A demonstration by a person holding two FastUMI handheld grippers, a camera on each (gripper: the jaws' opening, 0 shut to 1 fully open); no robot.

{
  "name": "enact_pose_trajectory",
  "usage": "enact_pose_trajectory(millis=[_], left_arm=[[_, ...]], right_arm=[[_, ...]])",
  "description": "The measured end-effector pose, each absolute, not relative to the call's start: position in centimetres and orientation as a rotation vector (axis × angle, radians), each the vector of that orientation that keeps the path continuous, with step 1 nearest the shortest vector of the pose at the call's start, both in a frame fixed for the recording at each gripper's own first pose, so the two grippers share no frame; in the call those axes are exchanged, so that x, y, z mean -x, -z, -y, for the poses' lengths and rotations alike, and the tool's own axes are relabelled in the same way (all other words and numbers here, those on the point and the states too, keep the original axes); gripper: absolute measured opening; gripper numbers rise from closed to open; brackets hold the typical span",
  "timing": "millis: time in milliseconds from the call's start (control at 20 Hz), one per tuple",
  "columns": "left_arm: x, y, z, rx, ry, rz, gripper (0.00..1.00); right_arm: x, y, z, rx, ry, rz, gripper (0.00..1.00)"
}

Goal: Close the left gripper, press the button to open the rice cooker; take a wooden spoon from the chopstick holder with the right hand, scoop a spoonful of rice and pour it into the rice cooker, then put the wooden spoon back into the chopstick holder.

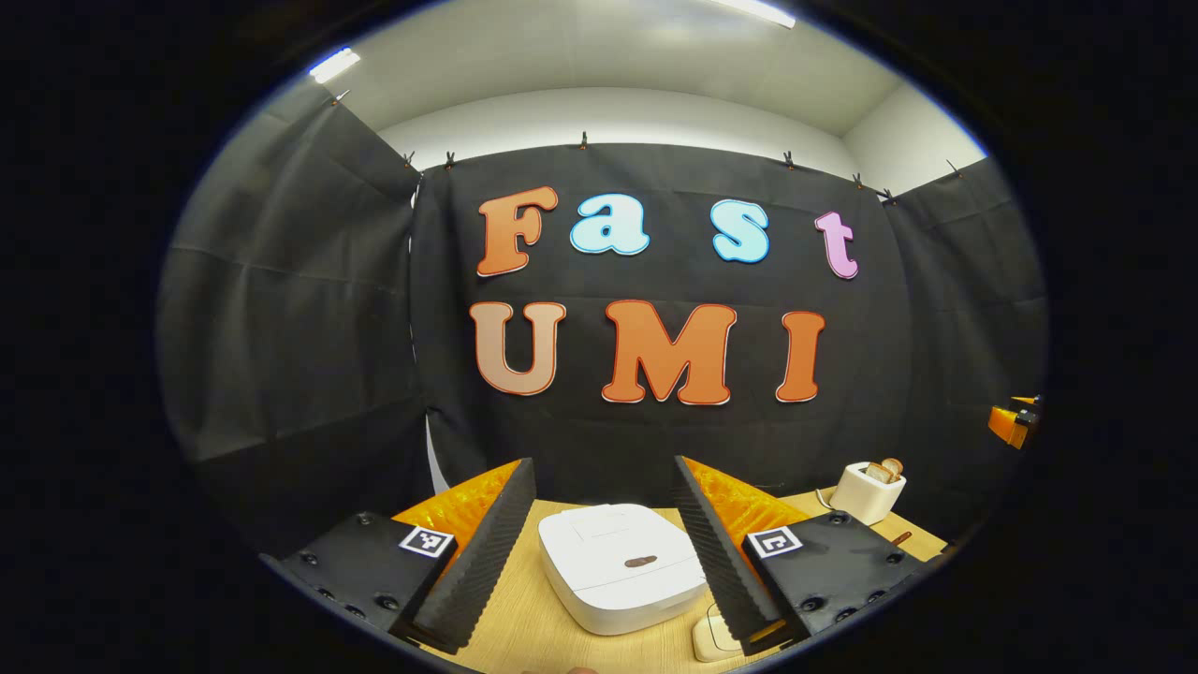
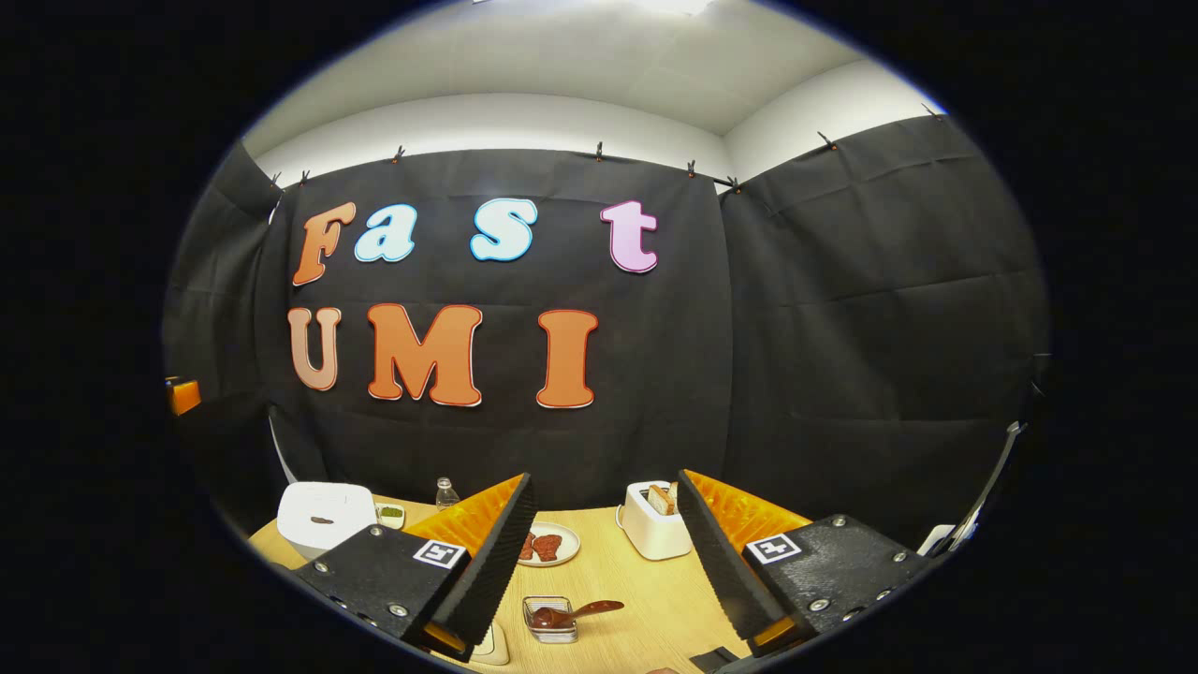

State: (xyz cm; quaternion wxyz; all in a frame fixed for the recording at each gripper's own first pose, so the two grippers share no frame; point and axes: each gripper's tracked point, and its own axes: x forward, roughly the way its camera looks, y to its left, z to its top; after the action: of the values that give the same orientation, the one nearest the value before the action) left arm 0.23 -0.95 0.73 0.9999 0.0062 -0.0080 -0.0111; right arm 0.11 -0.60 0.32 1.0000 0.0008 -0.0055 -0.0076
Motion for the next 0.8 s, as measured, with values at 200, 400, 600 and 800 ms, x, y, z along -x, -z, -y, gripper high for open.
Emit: enact_pose_trajectory(millis=[200, 400, 600, 800], left_arm=[[-0.5, -0.7, 1.1, -0.008, 0.029, 0.013, 0.98], [-0.6, -0.4, 1.1, -0.006, 0.023, 0.009, 0.98], [-0.9, 0.1, 1.1, -0.003, 0.025, -0.005, 0.97], [-1.2, 1.3, 1.1, -0.003, 0.029, -0.019, 0.61]], right_arm=[[-0.2, -0.2, 0.9, -0.003, 0.025, 0.008, 0.93], [-0.1, -0.2, 1.1, 0.001, 0.029, 0.006, 0.93], [-0.3, 0.0, 1.0, 0.012, 0.032, -0.001, 0.93], [-0.3, 0.2, 1.3, 0.016, 0.034, -0.006, 0.93]])
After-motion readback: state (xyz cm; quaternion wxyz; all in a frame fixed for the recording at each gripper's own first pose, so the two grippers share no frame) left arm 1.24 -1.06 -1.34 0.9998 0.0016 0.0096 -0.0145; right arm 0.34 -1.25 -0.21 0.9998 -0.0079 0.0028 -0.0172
